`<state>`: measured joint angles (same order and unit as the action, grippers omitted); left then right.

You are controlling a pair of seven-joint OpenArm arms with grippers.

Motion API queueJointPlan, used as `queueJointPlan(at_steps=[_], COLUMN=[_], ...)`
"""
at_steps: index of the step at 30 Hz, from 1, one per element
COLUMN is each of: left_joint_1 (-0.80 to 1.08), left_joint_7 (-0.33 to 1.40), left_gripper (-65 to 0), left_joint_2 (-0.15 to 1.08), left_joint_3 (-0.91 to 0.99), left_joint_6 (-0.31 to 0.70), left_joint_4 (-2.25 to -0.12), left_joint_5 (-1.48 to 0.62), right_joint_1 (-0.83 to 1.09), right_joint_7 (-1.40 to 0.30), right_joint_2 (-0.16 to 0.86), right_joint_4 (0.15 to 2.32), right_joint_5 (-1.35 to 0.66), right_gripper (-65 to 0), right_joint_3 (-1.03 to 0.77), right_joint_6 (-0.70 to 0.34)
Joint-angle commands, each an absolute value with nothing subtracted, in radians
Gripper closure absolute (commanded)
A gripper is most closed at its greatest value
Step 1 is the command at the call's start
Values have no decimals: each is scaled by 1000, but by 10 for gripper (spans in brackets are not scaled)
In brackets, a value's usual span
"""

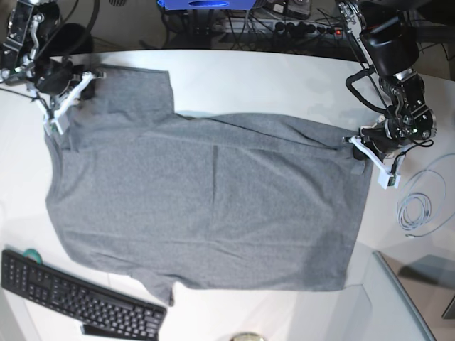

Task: Layout the t-shirt on the table in an organized manner, then fold the t-shirt properly
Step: 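Lift the collar edge with both grippers and fold it toward the hem, then release the folded edge with both grippers and raise them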

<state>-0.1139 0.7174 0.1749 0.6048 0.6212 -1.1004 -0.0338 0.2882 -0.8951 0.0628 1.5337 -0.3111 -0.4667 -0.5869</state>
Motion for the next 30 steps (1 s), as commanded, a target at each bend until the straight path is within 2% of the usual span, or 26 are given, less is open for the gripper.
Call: queueJointPlan(at_steps=[1,5,10,19,30], left_joint_1=[-128,-128,-128,-128,-127], left_joint_7=[700,700,700,700,700], left_gripper=[0,0,0,0,0], left_joint_2=[193,193,193,193,193], left_joint_3=[605,605,605,605,605], left_joint_6=[622,622,622,622,622], left_joint_4=[-1119,-1119,-1119,-1119,-1144], left_joint_5=[-45,-45,-45,-45,-45], right_joint_1=[269,186,68,-124,-226], right_joint_7=[-905,-1029,-1113,-1113,-1040], right_joint_2=[73,59,54,62,62], right_joint_4=[1587,1699,1710,1514,1371], right_joint_5=[-328,-326,-323,-321,-321], right_gripper=[-5,-6,-6,-6,-6], right_joint_3=[-470,-470,-469,-469,-469], right_joint_6=[-593,-593,-590,-587,-587])
